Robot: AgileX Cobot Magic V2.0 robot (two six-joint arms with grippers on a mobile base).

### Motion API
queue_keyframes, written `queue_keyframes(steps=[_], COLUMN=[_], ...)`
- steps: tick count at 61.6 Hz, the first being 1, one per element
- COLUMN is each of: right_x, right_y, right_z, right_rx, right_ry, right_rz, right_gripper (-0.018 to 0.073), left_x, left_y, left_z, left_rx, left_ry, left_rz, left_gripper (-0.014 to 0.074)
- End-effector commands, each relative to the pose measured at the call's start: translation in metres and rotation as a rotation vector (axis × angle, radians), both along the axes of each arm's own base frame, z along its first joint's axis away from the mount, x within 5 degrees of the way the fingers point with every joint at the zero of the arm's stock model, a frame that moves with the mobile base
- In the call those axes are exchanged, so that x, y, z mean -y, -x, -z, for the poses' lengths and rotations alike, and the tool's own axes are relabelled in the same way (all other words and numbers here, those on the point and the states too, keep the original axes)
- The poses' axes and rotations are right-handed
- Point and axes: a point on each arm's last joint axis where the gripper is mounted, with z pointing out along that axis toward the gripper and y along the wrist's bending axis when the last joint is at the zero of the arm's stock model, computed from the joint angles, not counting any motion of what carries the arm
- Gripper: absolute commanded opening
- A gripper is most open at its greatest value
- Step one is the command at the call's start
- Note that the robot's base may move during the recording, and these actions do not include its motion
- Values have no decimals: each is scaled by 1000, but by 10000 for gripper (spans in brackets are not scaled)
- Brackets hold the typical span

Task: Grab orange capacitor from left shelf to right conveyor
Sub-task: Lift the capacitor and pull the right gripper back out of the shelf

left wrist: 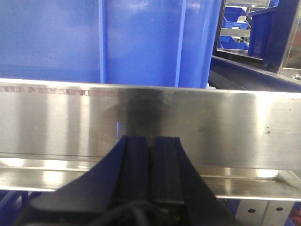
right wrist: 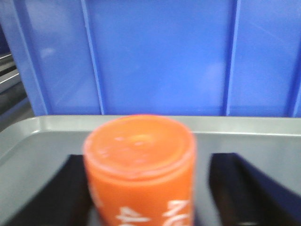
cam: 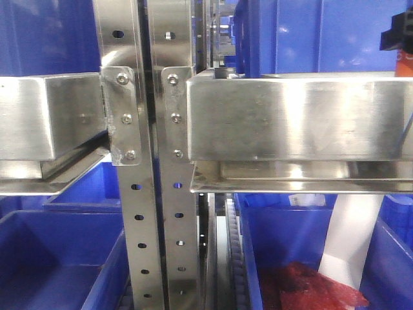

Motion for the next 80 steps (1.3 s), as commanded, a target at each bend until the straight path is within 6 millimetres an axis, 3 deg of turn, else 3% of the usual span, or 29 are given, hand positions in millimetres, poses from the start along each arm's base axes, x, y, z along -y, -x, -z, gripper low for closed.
queue_keyframes(steps=[1, 8, 15, 32, 61, 80], right_x=[0, 0, 1, 2, 7, 14], right_y=[-4, -4, -2, 27, 142, 213], right_z=[-24, -24, -26, -58, -100, -98], right_rx=[152, 154, 162, 191, 117, 119], right_ry=[-14, -14, -15, -17, 78, 75], right_rz=[8, 8, 8, -3, -38, -26], right_gripper=[361, 183, 83, 76, 76, 76], left_x=[-1, -1, -1, -1, -1, -1], left_y=[1, 1, 1, 1, 1, 1], left_z=[-10, -10, -10, -10, -10, -10], left_rx=[105, 105, 105, 105, 105, 105], left_ry=[13, 13, 13, 13, 13, 13], left_rz=[-7, -7, -7, -7, -7, -7], left_gripper=[-127, -127, -127, -127, -127, -127])
